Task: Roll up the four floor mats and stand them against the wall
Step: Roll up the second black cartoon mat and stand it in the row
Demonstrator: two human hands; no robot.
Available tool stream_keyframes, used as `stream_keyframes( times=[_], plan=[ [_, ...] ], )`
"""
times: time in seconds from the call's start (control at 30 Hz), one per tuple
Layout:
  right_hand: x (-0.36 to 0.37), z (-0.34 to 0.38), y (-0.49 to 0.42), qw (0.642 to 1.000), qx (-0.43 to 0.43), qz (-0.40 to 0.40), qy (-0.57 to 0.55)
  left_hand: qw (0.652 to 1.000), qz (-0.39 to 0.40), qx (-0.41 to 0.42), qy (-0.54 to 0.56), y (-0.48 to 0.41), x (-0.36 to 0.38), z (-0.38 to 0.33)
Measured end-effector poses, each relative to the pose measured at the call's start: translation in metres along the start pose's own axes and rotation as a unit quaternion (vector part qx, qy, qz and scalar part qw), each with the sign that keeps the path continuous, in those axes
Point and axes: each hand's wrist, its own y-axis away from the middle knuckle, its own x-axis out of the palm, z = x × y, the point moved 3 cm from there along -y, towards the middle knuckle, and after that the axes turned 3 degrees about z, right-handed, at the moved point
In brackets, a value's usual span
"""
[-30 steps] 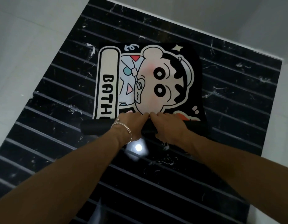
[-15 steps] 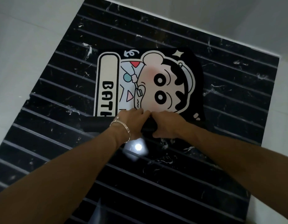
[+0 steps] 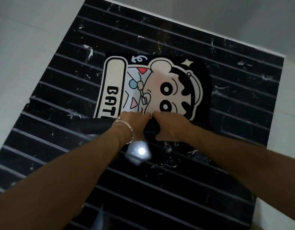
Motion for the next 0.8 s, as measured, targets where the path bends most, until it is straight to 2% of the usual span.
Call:
stream_keyframes(
  times=[0.07, 0.13, 0.17, 0.23, 0.3, 0.33, 0.4, 0.47, 0.53, 0.6, 0.7, 0.73, 0.8],
  plan=[
    [0.003, 0.005, 0.007, 0.994, 0.000, -0.072, 0.087, 0.998, 0.044, -0.002, 0.039, -0.003, -0.005, 0.004],
    [0.002, 0.006, 0.006, 0.990, 0.008, -0.084, 0.111, 0.997, 0.037, -0.002, 0.065, -0.003, -0.008, 0.006],
    [-0.002, 0.003, 0.003, 0.994, 0.014, -0.058, 0.090, 0.999, 0.007, 0.002, 0.051, -0.001, -0.009, 0.004],
    [-0.009, -0.006, -0.004, 0.998, 0.022, 0.054, -0.019, 0.998, -0.064, 0.021, -0.017, 0.003, -0.008, -0.003],
    [-0.012, -0.010, -0.004, 0.983, 0.024, 0.147, -0.109, 0.994, -0.081, 0.030, -0.065, 0.005, -0.003, -0.009],
    [-0.012, -0.009, -0.003, 0.981, 0.023, 0.154, -0.116, 0.995, -0.069, 0.025, -0.071, 0.005, -0.002, -0.010],
    [-0.009, -0.003, 0.002, 0.992, 0.029, 0.107, -0.054, 0.998, -0.039, 0.009, -0.056, 0.001, -0.001, -0.007],
    [0.000, 0.004, 0.005, 0.998, 0.024, 0.022, 0.047, 1.000, -0.010, -0.007, -0.018, -0.002, -0.002, -0.004],
    [0.003, 0.006, 0.005, 0.998, 0.019, -0.025, 0.061, 1.000, -0.015, -0.016, 0.011, -0.002, -0.003, -0.004],
    [-0.005, 0.001, 0.003, 0.999, 0.026, 0.018, 0.015, 0.998, -0.060, -0.007, -0.004, 0.003, -0.003, -0.007],
    [-0.014, -0.005, -0.002, 0.984, 0.022, 0.141, -0.108, 0.989, -0.124, 0.029, -0.072, 0.007, -0.004, -0.010],
    [-0.015, -0.005, -0.001, 0.979, 0.025, 0.156, -0.127, 0.990, -0.117, 0.028, -0.076, 0.006, -0.004, -0.009],
    [-0.013, -0.001, 0.003, 0.988, 0.026, 0.113, -0.100, 0.996, -0.063, 0.020, -0.053, 0.000, -0.004, -0.005]
  ],
)
